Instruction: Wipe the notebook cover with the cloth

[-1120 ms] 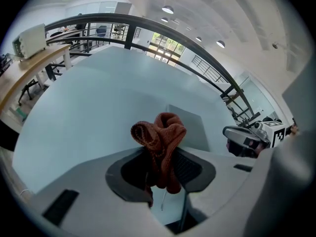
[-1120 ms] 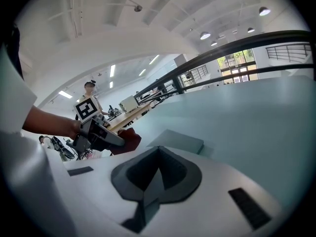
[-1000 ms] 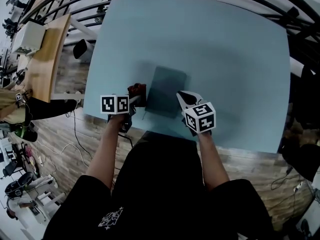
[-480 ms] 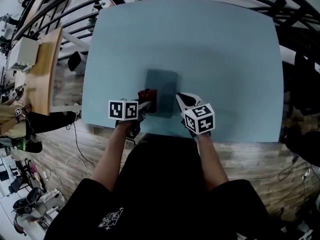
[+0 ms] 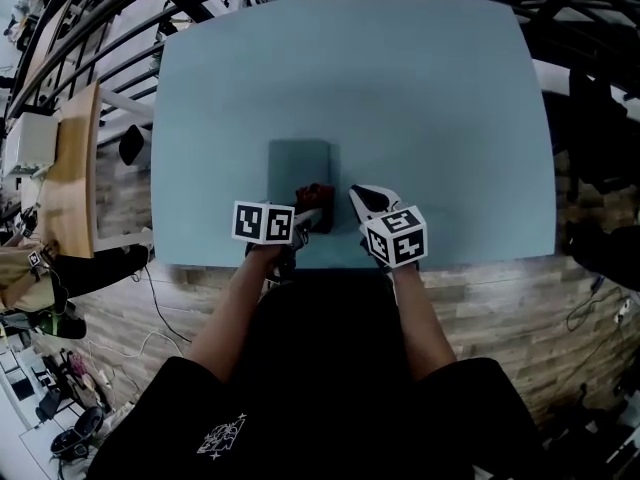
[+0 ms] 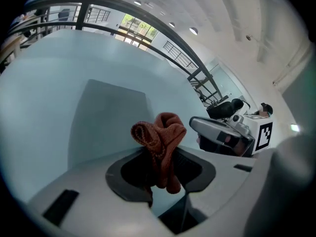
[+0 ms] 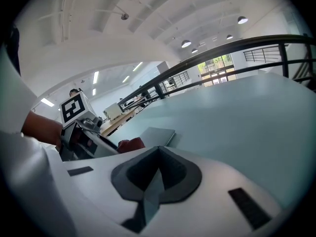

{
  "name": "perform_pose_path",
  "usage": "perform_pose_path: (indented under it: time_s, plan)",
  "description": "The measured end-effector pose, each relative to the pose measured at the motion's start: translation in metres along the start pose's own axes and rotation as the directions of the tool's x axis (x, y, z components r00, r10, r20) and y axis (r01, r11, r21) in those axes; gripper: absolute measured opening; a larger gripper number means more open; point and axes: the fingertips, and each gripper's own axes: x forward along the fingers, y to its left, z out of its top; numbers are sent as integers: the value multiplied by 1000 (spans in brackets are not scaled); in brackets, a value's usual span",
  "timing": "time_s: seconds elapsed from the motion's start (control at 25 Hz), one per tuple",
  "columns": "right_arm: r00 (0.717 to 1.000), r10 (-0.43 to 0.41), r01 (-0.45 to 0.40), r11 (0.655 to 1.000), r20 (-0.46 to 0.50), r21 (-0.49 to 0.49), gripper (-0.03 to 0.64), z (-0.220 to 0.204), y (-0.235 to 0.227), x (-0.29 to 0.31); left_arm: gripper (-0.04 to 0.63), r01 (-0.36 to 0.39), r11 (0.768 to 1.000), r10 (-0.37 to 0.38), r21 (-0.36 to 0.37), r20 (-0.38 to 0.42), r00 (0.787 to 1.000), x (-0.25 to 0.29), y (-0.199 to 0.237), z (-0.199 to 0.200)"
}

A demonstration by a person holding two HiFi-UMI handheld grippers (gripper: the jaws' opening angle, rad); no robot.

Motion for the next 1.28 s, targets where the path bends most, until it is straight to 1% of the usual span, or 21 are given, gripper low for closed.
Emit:
perform_pose_path:
  time_s: [0.08, 0.2, 0.4, 0.52, 0.76, 1.04, 1.28]
  plan:
    - [1000, -6, 6, 1000, 0, 3, 2, 0, -3, -1, 135, 17, 1000, -17, -12, -12, 1000, 5, -3, -4]
    - [1000, -7, 7, 1000, -6, 3, 2, -1, -7, -3, 135, 18, 1000, -19, -20, -26, 999, 11, -3, -10]
    - [1000, 13, -13, 1000, -18, -6, 2, -1, -4, 3, 135, 27, 999, -28, -47, -20, 999, 9, 1, -13]
    - [999, 36, -36, 999, -26, -19, 2, 1, 4, 11, 135, 12, 998, -12, -58, -5, 1000, 0, 12, -14]
    - [996, 75, -78, 996, -50, -45, 2, 4, 21, 30, 135, -20, 994, 23, -105, 27, 999, -24, 44, -14]
    - [990, 113, -118, 991, -79, -65, 2, 1, 37, 42, 135, -84, 990, 90, -111, 47, 995, -44, 71, -18]
    - [986, 139, -146, 986, -90, -80, 2, 3, 51, 49, 135, -102, 985, 111, -137, 62, 992, -59, 84, -23]
